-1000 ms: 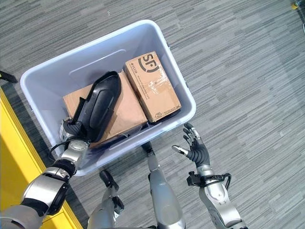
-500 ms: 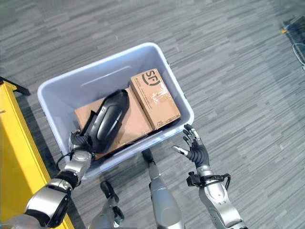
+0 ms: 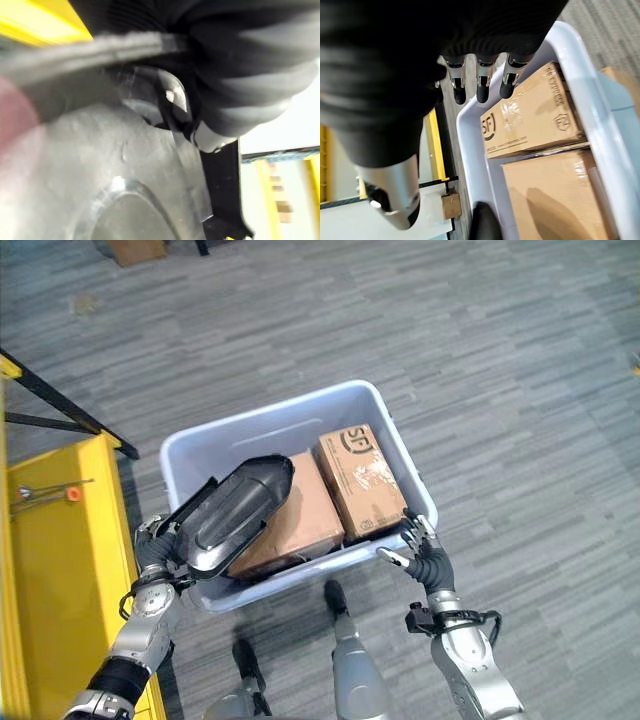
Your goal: Move parts from the plastic box to the shelf.
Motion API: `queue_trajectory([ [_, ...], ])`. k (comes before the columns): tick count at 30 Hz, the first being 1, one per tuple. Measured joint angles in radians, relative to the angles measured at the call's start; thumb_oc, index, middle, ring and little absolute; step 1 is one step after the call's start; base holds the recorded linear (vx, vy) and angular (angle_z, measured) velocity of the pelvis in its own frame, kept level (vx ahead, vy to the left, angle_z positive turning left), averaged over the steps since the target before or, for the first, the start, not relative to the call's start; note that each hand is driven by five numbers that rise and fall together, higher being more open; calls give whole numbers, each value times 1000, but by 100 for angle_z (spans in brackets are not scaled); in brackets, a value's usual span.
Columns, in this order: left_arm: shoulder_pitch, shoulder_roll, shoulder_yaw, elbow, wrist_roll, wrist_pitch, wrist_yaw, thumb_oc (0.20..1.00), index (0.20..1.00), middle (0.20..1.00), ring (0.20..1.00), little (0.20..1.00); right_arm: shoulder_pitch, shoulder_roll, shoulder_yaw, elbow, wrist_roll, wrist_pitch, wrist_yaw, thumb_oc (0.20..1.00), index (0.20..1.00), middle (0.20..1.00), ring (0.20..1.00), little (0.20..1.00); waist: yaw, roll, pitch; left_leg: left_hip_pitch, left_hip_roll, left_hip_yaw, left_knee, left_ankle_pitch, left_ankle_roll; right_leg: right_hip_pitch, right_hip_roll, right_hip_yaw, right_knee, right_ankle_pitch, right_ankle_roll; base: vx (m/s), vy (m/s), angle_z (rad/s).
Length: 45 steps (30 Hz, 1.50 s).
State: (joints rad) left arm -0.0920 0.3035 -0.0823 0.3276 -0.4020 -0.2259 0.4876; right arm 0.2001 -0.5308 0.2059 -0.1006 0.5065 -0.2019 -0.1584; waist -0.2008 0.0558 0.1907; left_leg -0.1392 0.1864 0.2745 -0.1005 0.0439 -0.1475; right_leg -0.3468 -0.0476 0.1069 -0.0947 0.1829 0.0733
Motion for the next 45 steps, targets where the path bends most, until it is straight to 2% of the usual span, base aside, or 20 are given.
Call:
queue_trajectory([
  [13, 228, 4, 44, -192, -60, 8, -231, 200, 200, 200, 200, 200, 42, 7, -62, -2, -3, 67, 81, 1000, 1000, 1000, 1000, 1000, 39, 18, -73, 88, 7, -60, 0, -9, 8, 124, -12, -57, -4, -28, 2, 10, -16, 12],
  [19, 365, -3, 44, -256, -81, 35, -291, 200, 200, 200, 200, 200, 69, 10, -82, -3, -3, 81, 102, 1000, 1000, 1000, 1000, 1000, 53, 19, -101, 127, 13, -95, 0, -15, 14, 186, -13, -88, -4, -52, 1, -26, -92, 19],
  [21, 400, -4, 45, -267, -100, 48, -299, 200, 200, 200, 200, 200, 73, 10, -79, -3, -5, 90, 115, 1000, 1000, 1000, 1000, 1000, 82, 13, -110, 126, 21, -114, 1, -13, 15, 196, -6, -102, -1, -52, 1, -160, -192, 25],
  [25, 455, -20, 42, -315, -178, 65, -343, 200, 200, 200, 200, 200, 72, 5, -77, -3, -20, 98, 120, 1000, 1000, 1000, 1000, 1000, 93, 8, -109, 119, 41, -148, 5, -3, 9, 208, 11, -130, 2, -56, -7, -165, -152, 18],
  [26, 468, -21, 43, -316, -183, 65, -349, 200, 200, 200, 200, 200, 72, 3, -76, -3, -20, 98, 123, 1000, 1000, 1000, 1000, 1000, 107, 11, -108, 113, 41, -155, 6, 4, 1, 211, 17, -142, 2, -56, -7, -244, -186, 40],
  [28, 454, -24, 29, -316, -199, 65, -362, 200, 200, 200, 200, 200, 77, -1, -82, -1, -20, 96, 124, 1000, 1000, 1000, 1000, 1000, 105, 22, -99, 43, 51, -231, 35, 31, -17, 207, 30, -212, 5, -64, -18, -224, -178, 107],
  [29, 419, -26, 3, -314, -198, 66, -366, 200, 200, 200, 200, 200, 80, -8, -86, 3, -20, 99, 122, 1000, 1000, 1000, 1000, 1000, 114, 26, -77, -14, 48, -281, 53, 71, -12, 209, 29, -272, 8, -74, -33, -170, -160, 142],
  [30, 395, -30, -6, -311, -198, 69, -371, 200, 200, 200, 200, 200, 86, -11, -86, 4, -21, 99, 123, 1000, 1000, 1000, 1000, 1000, 105, 26, -66, -22, 54, -281, 51, 84, -7, 210, 18, -289, 5, -82, -44, -98, -100, 170],
  [31, 390, -36, -21, -306, -195, 71, -373, 200, 200, 200, 200, 200, 70, -28, -86, 1, -22, 97, 121, 1000, 1000, 1000, 1000, 1000, 119, 48, -48, -42, 52, -251, 32, 104, 24, 225, 24, -347, 7, -86, -54, -153, -105, 143],
  [32, 380, -33, -31, -303, -192, 74, -374, 200, 200, 200, 200, 200, 67, -39, -92, 3, -29, 97, 116, 1000, 1000, 1000, 1000, 1000, 140, 45, -25, -42, 68, -193, 28, 52, 44, 237, 22, -385, 3, -94, -66, -217, -77, 126],
  [33, 380, -29, -29, -303, -193, 74, -373, 200, 200, 200, 200, 200, 62, -36, -93, 2, -30, 97, 116, 1000, 1000, 1000, 1000, 1000, 151, 36, -20, -42, 65, -170, 36, 44, 41, 233, 10, -388, 6, -97, -69, -298, -102, 73],
  [34, 382, -16, -26, -296, -193, 76, -373, 200, 200, 200, 200, 200, 48, -37, -91, 0, -33, 96, 115, 1000, 1000, 1000, 1000, 1000, 167, 7, -3, -32, 30, -145, 122, 8, 88, 250, -44, -420, 2, -66, -103, -201, -73, 54],
  [35, 380, -12, -26, -295, -179, 84, -373, 200, 200, 200, 200, 200, 63, -36, -109, -11, -40, 95, 116, 1000, 1000, 1000, 1000, 1000, 145, -27, 13, -40, -11, -115, 250, -24, 72, 265, -98, -454, -2, -66, -95, -97, -52, 73],
  [36, 382, -14, -25, -296, -166, 84, -375, 200, 200, 200, 200, 200, 71, -35, -121, -23, -41, 95, 115, 1000, 1000, 1000, 1000, 1000, 131, -28, 14, -32, -26, -115, 296, -35, 59, 273, -114, -462, -2, -81, -76, -44, -17, 91],
  [37, 384, -25, -21, -295, -162, 84, -378, 200, 200, 200, 200, 200, 87, -36, -133, -29, -40, 94, 114, 1000, 1000, 1000, 1000, 1000, 114, -28, 14, -14, -27, -124, 374, -66, 43, 284, -130, -482, -2, -81, -75, -94, 88, 86],
  [38, 389, -37, -19, -299, -161, 85, -380, 200, 200, 200, 200, 200, 107, -36, -146, -43, -40, 94, 115, 1000, 1000, 1000, 1000, 1000, 92, -4, 2, 25, -15, -140, 336, -92, 36, 283, -119, -487, 6, -90, -54, -117, 152, 87],
  [40, 355, -36, -10, -300, -154, 85, -385, 200, 200, 200, 200, 200, 117, -18, -156, -37, -39, 97, 115, 1000, 1000, 1000, 1000, 1000, 74, 7, 5, 52, -14, -155, 244, -120, 51, 285, -107, -516, 12, -72, -32, -54, 118, 83],
  [41, 328, -30, -4, -299, -154, 86, -386, 200, 200, 200, 200, 200, 117, 6, -156, -33, -39, 98, 118, 1000, 1000, 1000, 1000, 1000, 76, -18, 6, 50, -26, -177, 195, -109, 45, 286, -121, -536, 15, -64, -17, 15, 101, 73],
  [43, 320, -16, 1, -301, -155, 86, -389, 200, 200, 200, 200, 200, 119, 42, -155, -29, -38, 98, 121, 1000, 1000, 1000, 1000, 1000, 82, -58, -7, 54, -51, -202, 164, -92, 57, 286, -142, -543, 19, -65, -12, 3, 217, 55],
  [45, 353, -3, 13, -301, -154, 88, -394, 200, 200, 200, 200, 200, 105, 72, -157, -31, -38, 96, 126, 1000, 1000, 1000, 1000, 1000, 102, -75, -18, 55, -67, -204, 158, -96, 63, 290, -168, -548, 35, -60, -2, -41, 262, 22],
])
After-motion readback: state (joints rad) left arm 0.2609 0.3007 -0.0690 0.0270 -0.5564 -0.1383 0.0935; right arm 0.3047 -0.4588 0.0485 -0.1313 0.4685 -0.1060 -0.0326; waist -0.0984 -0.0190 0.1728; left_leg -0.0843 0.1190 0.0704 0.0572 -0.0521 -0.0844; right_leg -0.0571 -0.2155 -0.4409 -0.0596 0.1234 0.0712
